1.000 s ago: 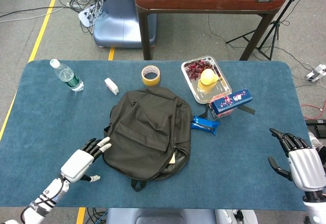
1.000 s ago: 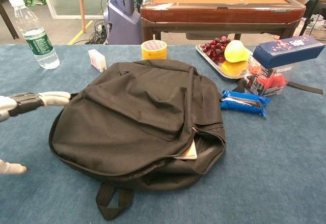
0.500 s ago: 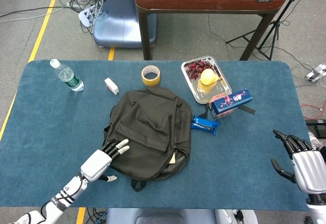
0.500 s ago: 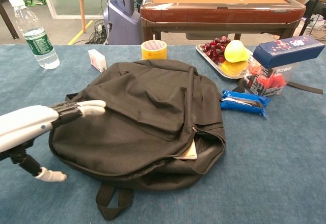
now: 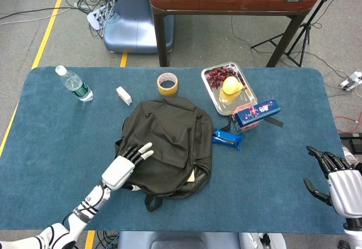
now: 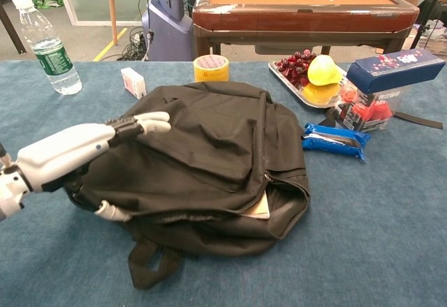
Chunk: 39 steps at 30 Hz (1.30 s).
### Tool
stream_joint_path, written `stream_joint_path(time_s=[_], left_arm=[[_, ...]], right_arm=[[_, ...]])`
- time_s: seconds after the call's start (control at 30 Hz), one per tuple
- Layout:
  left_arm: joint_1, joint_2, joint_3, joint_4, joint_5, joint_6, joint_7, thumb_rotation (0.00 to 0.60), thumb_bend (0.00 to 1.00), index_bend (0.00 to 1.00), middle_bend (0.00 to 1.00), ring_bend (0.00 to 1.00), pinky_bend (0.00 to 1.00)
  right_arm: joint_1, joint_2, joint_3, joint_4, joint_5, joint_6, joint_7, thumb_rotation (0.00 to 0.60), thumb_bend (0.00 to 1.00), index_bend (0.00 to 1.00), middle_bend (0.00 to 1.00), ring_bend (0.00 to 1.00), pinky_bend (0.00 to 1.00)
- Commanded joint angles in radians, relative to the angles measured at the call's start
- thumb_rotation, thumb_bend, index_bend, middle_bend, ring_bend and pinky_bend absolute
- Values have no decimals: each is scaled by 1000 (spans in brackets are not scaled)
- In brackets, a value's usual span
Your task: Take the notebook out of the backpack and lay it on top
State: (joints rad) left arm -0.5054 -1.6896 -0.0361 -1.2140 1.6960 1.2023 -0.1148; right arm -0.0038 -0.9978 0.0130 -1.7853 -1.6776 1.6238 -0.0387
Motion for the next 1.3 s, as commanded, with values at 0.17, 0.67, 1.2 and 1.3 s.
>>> stream_joint_path(time_s=[0.17, 0.67, 1.2, 1.3], left_arm=[[-20, -10, -48, -5, -54, 14, -11, 600, 47, 166, 0, 0, 0], [-33, 172, -28, -301, -163, -101, 211, 600, 46, 140, 0, 0, 0], [-63, 48, -66, -159, -255, -131, 185, 600, 100, 337, 0, 0, 0], [-69, 45, -65, -148, -252, -135, 176, 600, 228, 420, 18, 0, 0]], right_arm=[[-3, -3, -1, 11, -4, 4, 12, 600, 306, 169, 293, 244, 348], [-4, -12, -4, 37, -7, 2, 40, 600, 305, 169, 293, 244, 348], [-9, -17, -5, 68, -4, 10, 75, 600, 305, 169, 293, 244, 348], [-9, -20, -5, 75, -1, 8, 82, 600, 306, 169, 293, 244, 348]])
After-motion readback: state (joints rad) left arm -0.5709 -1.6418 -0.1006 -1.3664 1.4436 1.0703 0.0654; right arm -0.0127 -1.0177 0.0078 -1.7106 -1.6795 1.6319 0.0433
